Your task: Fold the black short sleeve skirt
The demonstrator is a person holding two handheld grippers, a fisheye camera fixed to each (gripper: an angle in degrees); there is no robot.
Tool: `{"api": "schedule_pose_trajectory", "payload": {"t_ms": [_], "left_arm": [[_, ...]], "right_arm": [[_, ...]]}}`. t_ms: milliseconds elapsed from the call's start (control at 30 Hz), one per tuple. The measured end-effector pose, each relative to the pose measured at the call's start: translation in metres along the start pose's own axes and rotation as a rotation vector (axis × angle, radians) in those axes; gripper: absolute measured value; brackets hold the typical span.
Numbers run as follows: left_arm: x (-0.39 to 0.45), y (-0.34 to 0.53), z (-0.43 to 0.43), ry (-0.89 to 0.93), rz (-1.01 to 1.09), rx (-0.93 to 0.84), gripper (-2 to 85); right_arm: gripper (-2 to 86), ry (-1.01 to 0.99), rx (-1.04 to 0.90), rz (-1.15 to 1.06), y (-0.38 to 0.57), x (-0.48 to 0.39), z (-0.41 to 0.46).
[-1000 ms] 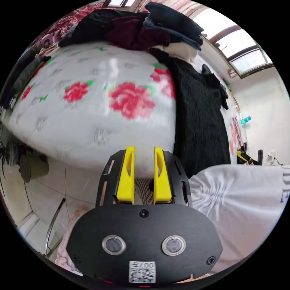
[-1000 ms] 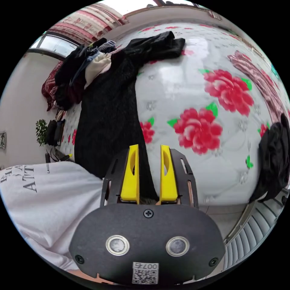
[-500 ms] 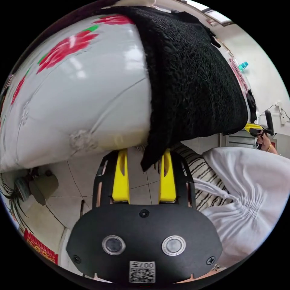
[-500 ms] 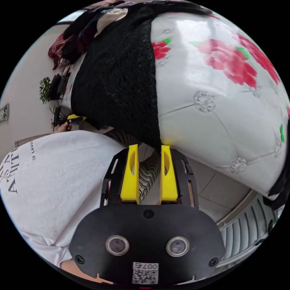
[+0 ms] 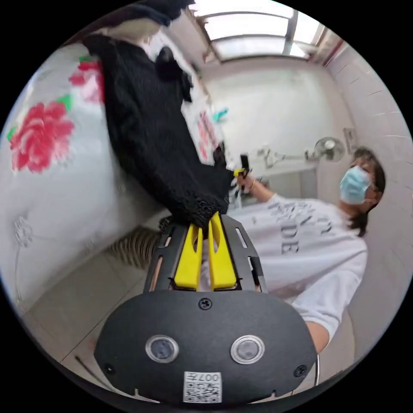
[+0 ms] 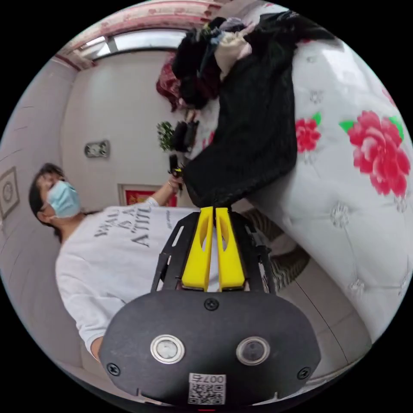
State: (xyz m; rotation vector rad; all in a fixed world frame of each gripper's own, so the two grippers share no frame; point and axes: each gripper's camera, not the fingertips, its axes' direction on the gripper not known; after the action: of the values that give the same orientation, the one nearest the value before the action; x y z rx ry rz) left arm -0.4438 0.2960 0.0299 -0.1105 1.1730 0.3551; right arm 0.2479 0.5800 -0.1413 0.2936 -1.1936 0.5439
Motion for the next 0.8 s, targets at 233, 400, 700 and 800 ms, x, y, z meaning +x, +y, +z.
{"api": "schedule_pose_trajectory", "payload": {"t_ms": [233,400,700,800], "left_arm": [[-0.085,-0.066,-0.078,-0.006,-0.401,0.694,7.7],[-0.054,-0.082,-0.101,-0.432,-0.282,0.567,10.0],[-0.068,-0.114,-0.006,-0.513,-0.209,0.235,13.2],[-0.099,-0.135,0.019,-0.473,-0.306,0.193,7.9]], "right_arm": [[3.2,-0.085,0.61,0.071,-0.116,0.024,-0.103],[7.5,0.238,0.529,0.112,-0.151,0.02,-0.081],[8.9,0.444,0.362,0.157,-0.167,0.04,-0.005],[5.8,0.415,0.334,0.208,-0.186,0.056,0.007]]}}
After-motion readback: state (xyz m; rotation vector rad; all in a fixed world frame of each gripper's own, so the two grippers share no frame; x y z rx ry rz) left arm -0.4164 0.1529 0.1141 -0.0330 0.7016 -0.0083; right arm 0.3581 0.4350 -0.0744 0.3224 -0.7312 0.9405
